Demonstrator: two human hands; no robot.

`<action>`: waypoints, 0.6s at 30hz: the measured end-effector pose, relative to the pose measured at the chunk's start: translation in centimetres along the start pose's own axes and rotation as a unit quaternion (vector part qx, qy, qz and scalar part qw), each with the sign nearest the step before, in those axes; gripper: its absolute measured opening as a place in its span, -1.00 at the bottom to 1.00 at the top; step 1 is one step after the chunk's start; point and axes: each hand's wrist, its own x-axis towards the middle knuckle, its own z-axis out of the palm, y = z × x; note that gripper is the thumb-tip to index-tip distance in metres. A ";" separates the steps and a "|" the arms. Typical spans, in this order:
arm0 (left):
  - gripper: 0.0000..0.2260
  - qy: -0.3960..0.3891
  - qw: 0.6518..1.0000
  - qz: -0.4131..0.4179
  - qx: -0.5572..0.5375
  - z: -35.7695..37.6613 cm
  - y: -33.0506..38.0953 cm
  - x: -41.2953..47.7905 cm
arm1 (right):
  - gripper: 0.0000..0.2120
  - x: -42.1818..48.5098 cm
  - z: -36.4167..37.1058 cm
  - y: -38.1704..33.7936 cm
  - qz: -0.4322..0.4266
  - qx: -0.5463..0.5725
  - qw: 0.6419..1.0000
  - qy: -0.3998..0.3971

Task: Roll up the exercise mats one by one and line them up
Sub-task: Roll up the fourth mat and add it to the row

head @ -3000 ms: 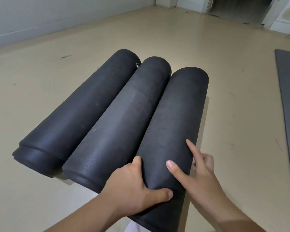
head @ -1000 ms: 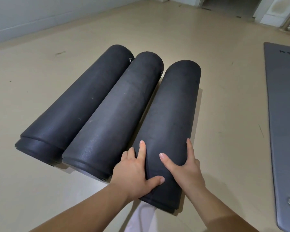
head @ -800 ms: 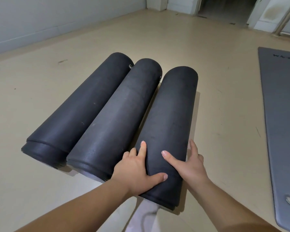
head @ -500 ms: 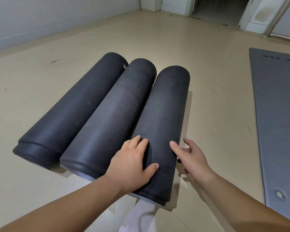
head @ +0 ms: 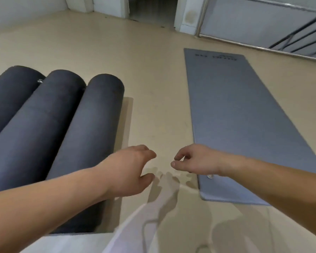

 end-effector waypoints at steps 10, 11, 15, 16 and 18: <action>-0.54 -0.179 0.974 0.097 0.094 7.2 18.7 15.7 | -0.85 -6.5 0.5 26.0 0.123 0.215 0.952 0.178; -0.55 -0.193 0.972 0.089 0.104 8.6 20.1 16.9 | -0.83 -6.6 1.0 27.8 0.131 0.213 0.950 0.189; -0.57 -0.224 0.962 0.051 0.145 14.7 24.0 20.5 | -0.66 -6.3 3.0 33.7 0.156 0.143 0.953 0.218; -0.56 -0.230 0.960 0.039 0.154 16.1 24.6 21.0 | -0.65 -6.0 3.6 34.9 0.156 0.137 0.955 0.213; -0.50 -0.239 0.956 0.019 0.171 18.5 25.5 21.9 | -0.63 -5.6 4.5 36.7 0.148 0.112 0.961 0.204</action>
